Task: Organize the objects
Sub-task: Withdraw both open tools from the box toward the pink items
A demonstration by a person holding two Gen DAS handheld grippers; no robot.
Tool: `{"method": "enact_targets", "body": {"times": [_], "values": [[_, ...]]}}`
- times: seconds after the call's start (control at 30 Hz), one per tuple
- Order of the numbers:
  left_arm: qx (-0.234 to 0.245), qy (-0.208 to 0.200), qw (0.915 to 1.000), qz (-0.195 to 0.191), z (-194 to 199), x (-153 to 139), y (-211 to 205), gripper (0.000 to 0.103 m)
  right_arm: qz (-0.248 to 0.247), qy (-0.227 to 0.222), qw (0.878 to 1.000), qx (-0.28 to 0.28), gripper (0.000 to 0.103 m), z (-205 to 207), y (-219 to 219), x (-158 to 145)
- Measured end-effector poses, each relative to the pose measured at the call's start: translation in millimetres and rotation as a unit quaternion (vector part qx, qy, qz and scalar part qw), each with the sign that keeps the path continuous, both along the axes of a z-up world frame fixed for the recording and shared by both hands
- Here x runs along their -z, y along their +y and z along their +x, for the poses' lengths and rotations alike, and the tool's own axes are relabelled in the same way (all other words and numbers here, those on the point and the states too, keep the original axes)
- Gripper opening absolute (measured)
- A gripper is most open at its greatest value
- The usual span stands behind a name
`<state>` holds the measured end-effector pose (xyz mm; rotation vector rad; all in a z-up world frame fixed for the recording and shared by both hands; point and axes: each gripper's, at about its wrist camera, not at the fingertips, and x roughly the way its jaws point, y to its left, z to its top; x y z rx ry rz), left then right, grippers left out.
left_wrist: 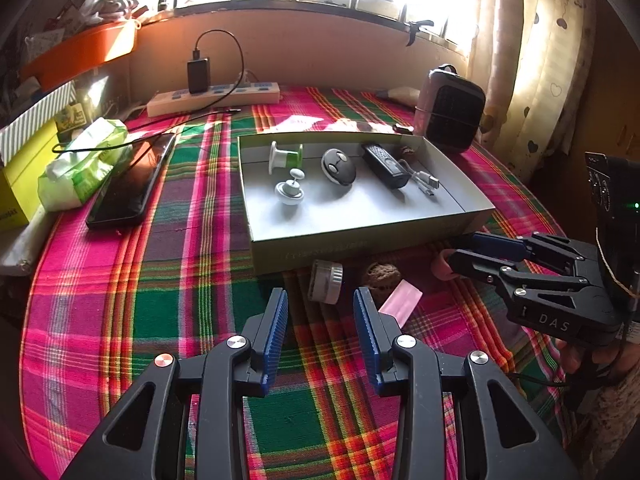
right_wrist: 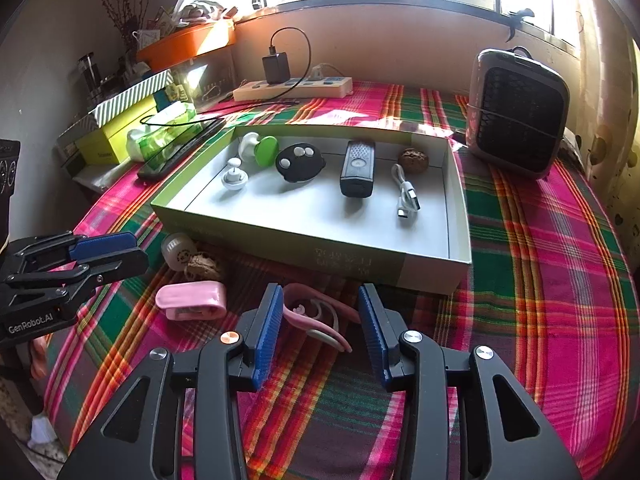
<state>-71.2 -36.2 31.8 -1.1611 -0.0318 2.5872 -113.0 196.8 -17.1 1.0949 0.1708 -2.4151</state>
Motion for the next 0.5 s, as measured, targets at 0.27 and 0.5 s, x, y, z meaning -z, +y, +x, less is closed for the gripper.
{"method": "enact_targets", "body": {"times": [0.27, 0.5], "values": [[0.032, -0.007, 0.9995, 0.002, 2.5, 3.1, 16.6, 0.033, 0.013, -0.007, 1.0, -0.017, 0.045, 2.1, -1.1, 2.7], [0.051, -0.018, 0.9985, 0.0, 1.4, 8.5, 26.4, 0.033, 0.031, -0.013, 0.998, -0.046, 0.045, 9.3, -6.8, 8.2]]}}
